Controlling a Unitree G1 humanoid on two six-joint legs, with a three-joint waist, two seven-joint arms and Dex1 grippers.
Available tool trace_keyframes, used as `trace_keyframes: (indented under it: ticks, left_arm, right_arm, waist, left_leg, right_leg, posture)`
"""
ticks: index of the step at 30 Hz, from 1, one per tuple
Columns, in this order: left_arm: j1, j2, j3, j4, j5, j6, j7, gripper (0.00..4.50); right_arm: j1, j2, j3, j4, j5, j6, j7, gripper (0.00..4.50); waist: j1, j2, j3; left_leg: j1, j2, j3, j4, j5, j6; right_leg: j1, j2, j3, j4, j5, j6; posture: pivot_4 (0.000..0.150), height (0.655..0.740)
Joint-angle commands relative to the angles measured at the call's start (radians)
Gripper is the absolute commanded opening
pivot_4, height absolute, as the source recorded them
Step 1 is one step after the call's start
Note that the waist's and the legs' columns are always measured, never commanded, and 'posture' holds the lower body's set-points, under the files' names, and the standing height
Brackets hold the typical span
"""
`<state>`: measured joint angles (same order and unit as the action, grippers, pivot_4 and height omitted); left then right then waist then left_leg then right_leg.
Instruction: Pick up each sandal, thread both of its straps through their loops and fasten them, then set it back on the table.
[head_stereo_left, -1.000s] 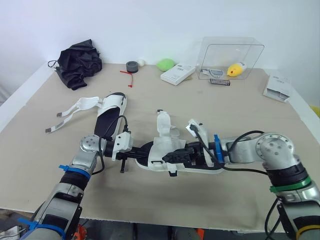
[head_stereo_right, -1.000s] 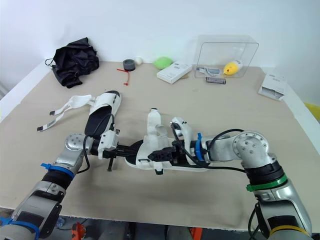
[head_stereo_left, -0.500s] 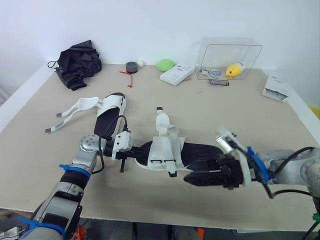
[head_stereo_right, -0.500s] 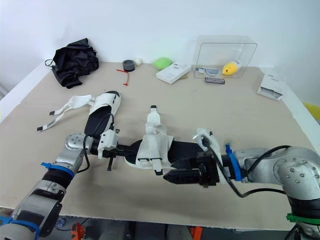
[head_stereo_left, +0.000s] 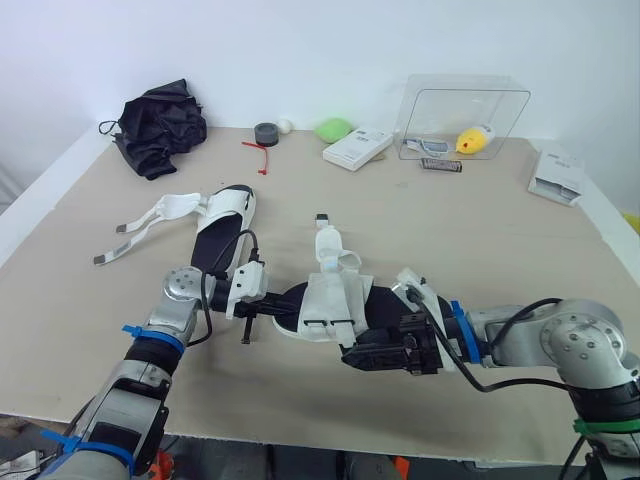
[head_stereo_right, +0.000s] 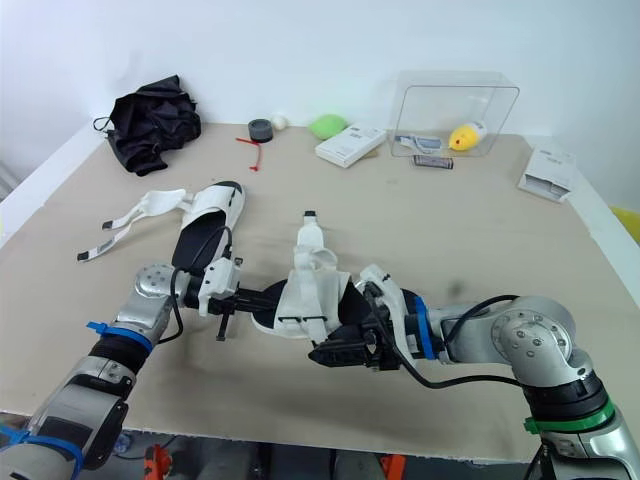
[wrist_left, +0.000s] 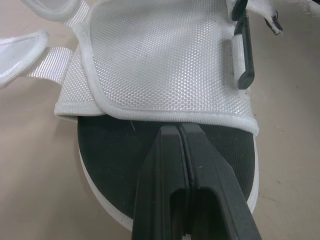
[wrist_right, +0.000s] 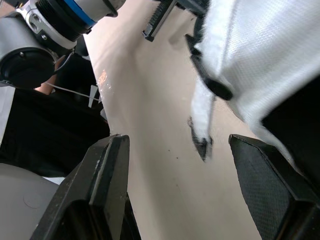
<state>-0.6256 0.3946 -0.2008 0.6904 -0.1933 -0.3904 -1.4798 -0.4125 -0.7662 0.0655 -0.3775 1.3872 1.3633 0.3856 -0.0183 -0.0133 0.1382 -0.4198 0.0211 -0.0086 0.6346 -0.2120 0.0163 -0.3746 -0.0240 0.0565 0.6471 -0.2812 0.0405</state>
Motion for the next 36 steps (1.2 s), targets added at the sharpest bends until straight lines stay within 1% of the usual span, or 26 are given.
trace_keyframes:
  ticks: [1,3,6,7,8,9,10,11,12,13,14,16,21,25,27,28,30,32,34,36]
  left_arm:
    - [0.049,0.034,-0.095,0.077,0.14,-0.024,0.0,0.0]
    - [0.047,0.033,-0.096,0.081,0.135,-0.028,0.004,0.0]
    - [0.045,0.035,-0.104,0.086,0.142,-0.042,0.01,0.0]
    - [0.045,0.034,-0.105,0.086,0.143,-0.043,0.01,0.0]
    - [0.046,0.033,-0.104,0.085,0.141,-0.041,0.011,0.0]
    - [0.047,0.031,-0.102,0.084,0.137,-0.038,0.012,0.0]
    - [0.048,0.031,-0.101,0.084,0.136,-0.037,0.012,0.0]
    - [0.049,0.03,-0.1,0.083,0.134,-0.035,0.012,0.0]
    - [0.049,0.03,-0.1,0.083,0.134,-0.034,0.012,0.0]
    - [0.05,0.028,-0.098,0.082,0.13,-0.03,0.012,0.0]
    - [0.051,0.023,-0.091,0.081,0.119,-0.015,0.013,0.0]
    - [0.052,0.015,-0.081,0.078,0.103,0.011,0.016,0.0]
    - [0.052,0.014,-0.084,0.085,0.106,0.015,0.018,0.0]
    - [0.05,0.013,-0.087,0.087,0.109,0.013,0.018,0.0]
    - [0.048,0.012,-0.088,0.09,0.112,0.011,0.02,0.0]
    - [0.046,0.011,-0.088,0.093,0.113,0.01,0.021,0.0]
    - [0.044,0.01,-0.087,0.096,0.112,0.01,0.022,0.0]
    - [0.044,0.009,-0.087,0.097,0.114,0.007,0.023,0.0]
    - [0.044,0.009,-0.087,0.098,0.115,0.006,0.024,0.0]
    - [0.044,0.009,-0.087,0.098,0.115,0.006,0.024,0.0]
  right_arm:
    - [-0.036,0.02,-0.013,0.008,0.042,0.014,-0.009,3.44]
    - [-0.044,0.03,-0.015,0.019,0.049,0.023,-0.017,3.44]
    - [-0.052,0.046,-0.018,0.048,0.056,0.032,-0.035,2.76]
    - [-0.054,0.049,-0.021,0.053,0.057,0.035,-0.037,2.21]
    - [-0.055,0.051,-0.024,0.056,0.061,0.038,-0.037,2.06]
    - [-0.056,0.054,-0.031,0.061,0.073,0.039,-0.04,1.74]
    - [-0.058,0.055,-0.034,0.063,0.08,0.039,-0.04,1.32]
    - [-0.06,0.053,-0.036,0.059,0.089,0.041,-0.037,1.15]
    - [-0.06,0.052,-0.037,0.056,0.095,0.042,-0.035,0.73]
    - [-0.06,0.048,-0.036,0.051,0.099,0.042,-0.034,0.21]
    - [-0.058,0.041,-0.035,0.033,0.103,0.041,-0.024,0.07]
    - [-0.052,0.027,-0.044,-0.003,0.123,0.038,-0.003,0.07]
    - [-0.064,-0.022,-0.13,-0.089,0.277,-0.03,0.1,0.07]
    - [-0.133,-0.039,-0.152,-0.071,0.426,-0.123,0.079,0.07]
    - [-0.185,-0.037,-0.134,-0.03,0.5,-0.175,0.021,0.07]
    - [-0.212,-0.026,-0.125,-0.018,0.493,-0.196,-0.011,0.07]
    - [-0.262,0.011,-0.089,0.045,0.489,-0.239,-0.127,0.07]
    - [-0.3,0.066,-0.064,0.135,0.483,-0.293,-0.269,0.07]
    - [-0.332,0.114,-0.049,0.236,0.515,-0.342,-0.405,0.07]
    - [-0.343,0.131,-0.048,0.279,0.526,-0.345,-0.454,0.07]
  waist:
    - [0.0,0.0,0.0]
    - [0.0,0.0,0.0]
    - [-0.001,0.0,0.0]
    - [-0.001,0.0,0.0]
    - [-0.001,0.0,0.0]
    - [-0.001,0.0,0.0]
    - [-0.001,0.0,0.0]
    - [-0.001,0.0,0.0]
    - [-0.001,0.0,0.0]
    - [-0.001,0.0,0.0]
    - [-0.001,0.0,0.0]
    - [-0.001,0.001,0.0]
    - [0.0,0.0,0.0]
    - [0.0,-0.001,0.0]
    - [-0.001,0.0,0.001]
    - [0.0,0.0,0.001]
    - [0.0,0.0,0.001]
    - [0.0,0.0,0.001]
    - [-0.001,0.0,0.001]
    - [-0.001,0.0,0.001]
  left_leg:
    - [0.0,0.0,0.0,0.0,0.0,0.0]
    - [0.001,0.001,0.0,0.0,0.0,0.0]
    - [0.001,0.001,0.0,0.0,0.0,0.0]
    - [0.001,0.001,0.0,0.0,0.0,0.0]
    - [0.001,0.001,0.0,0.0,0.0,0.0]
    - [0.001,0.001,0.0,0.0,0.0,0.0]
    - [0.001,0.001,0.0,0.0,0.0,0.0]
    - [0.001,0.001,0.0,0.0,0.0,0.0]
    - [0.001,0.001,0.0,0.0,0.0,0.0]
    - [0.001,0.001,0.0,0.0,0.0,0.0]
    - [0.001,0.001,0.0,0.0,0.0,0.0]
    - [0.001,0.001,0.0,0.0,0.0,0.0]
    - [0.001,0.001,0.0,0.0,0.0,0.0]
    - [0.002,0.001,0.0,0.001,0.0,0.0]
    - [0.002,0.002,0.001,0.001,0.0,0.001]
    - [0.002,0.002,0.001,0.001,0.001,0.001]
    - [0.001,0.002,0.002,0.001,0.001,0.001]
    - [0.0,0.002,0.002,0.001,0.001,0.001]
    - [-0.001,0.002,0.002,0.001,0.001,0.001]
    - [-0.001,0.002,0.003,0.001,0.001,0.001]
  right_leg:
    - [0.0,0.0,0.0,0.0,0.0,-0.001]
    - [0.0,0.001,0.0,0.0,0.001,-0.001]
    - [0.001,0.001,-0.001,0.0,0.001,-0.001]
    - [0.001,0.001,-0.001,0.0,0.001,-0.001]
    - [0.0,0.001,-0.001,0.0,0.001,-0.002]
    - [0.001,0.001,0.0,0.0,0.001,-0.002]
    - [0.001,0.001,0.0,0.0,0.001,-0.002]
    - [0.001,0.001,0.0,0.0,0.001,-0.002]
    - [0.001,0.001,0.0,0.0,0.001,-0.002]
    - [0.001,0.001,0.0,0.0,0.001,-0.002]
    - [0.001,0.001,-0.001,0.0,0.001,-0.002]
    - [0.001,0.001,-0.001,0.0,0.001,-0.001]
    - [0.001,0.001,-0.001,0.0,0.001,-0.001]
    - [0.002,0.0,0.0,0.0,0.0,0.002]
    - [0.001,0.0,-0.001,0.0,0.0,0.002]
    - [0.001,-0.001,-0.001,0.0,0.0,0.001]
    - [0.001,-0.002,-0.001,0.0,0.002,-0.001]
    - [0.001,-0.002,-0.001,0.0,0.002,-0.001]
    - [0.0,-0.002,-0.001,0.0,0.002,-0.001]
    - [0.0,-0.002,-0.001,0.0,0.002,-0.001]
  posture:
    - [0.15,0.74]
    - [0.15,0.74]
    - [0.15,0.74]
    - [0.15,0.74]
    - [0.15,0.74]
    - [0.15,0.74]
    - [0.15,0.74]
    - [0.15,0.74]
    - [0.15,0.74]
    - [0.15,0.74]
    - [0.15,0.74]
    - [0.15,0.74]
    - [0.15,0.74]
    - [0.15,0.74]
    - [0.15,0.74]
    - [0.15,0.74]
    - [0.15,0.74]
    - [0.15,0.74]
    - [0.15,0.74]
    - [0.15,0.74]
